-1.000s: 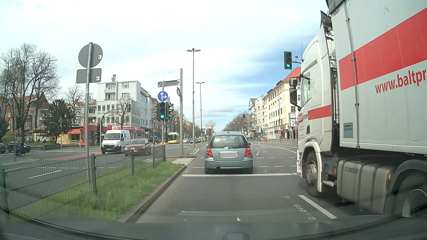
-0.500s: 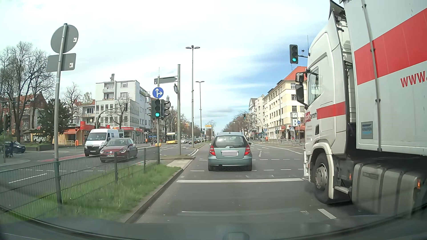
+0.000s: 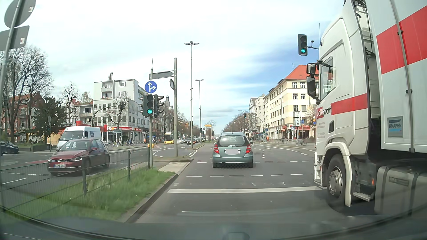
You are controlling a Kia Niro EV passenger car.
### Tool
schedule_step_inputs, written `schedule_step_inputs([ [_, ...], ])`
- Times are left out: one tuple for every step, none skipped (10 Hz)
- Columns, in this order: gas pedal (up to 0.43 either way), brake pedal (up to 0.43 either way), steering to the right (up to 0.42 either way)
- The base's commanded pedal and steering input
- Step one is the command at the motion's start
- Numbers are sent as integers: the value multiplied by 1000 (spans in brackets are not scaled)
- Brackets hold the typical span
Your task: Follow the waypoints while adhering to traffic rules and regulations
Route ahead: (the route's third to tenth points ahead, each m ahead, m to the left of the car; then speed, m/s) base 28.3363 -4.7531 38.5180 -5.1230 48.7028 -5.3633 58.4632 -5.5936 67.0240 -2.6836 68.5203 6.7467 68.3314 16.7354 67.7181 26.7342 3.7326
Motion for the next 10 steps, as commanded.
schedule_step_inputs([
  [209, 0, 0],
  [209, 0, 0],
  [209, 0, 0],
  [209, 0, 0],
  [209, 0, 1],
  [209, 0, 1],
  [209, 0, 1],
  [209, 0, 1],
  [209, 0, 1],
  [209, 0, 1],
])
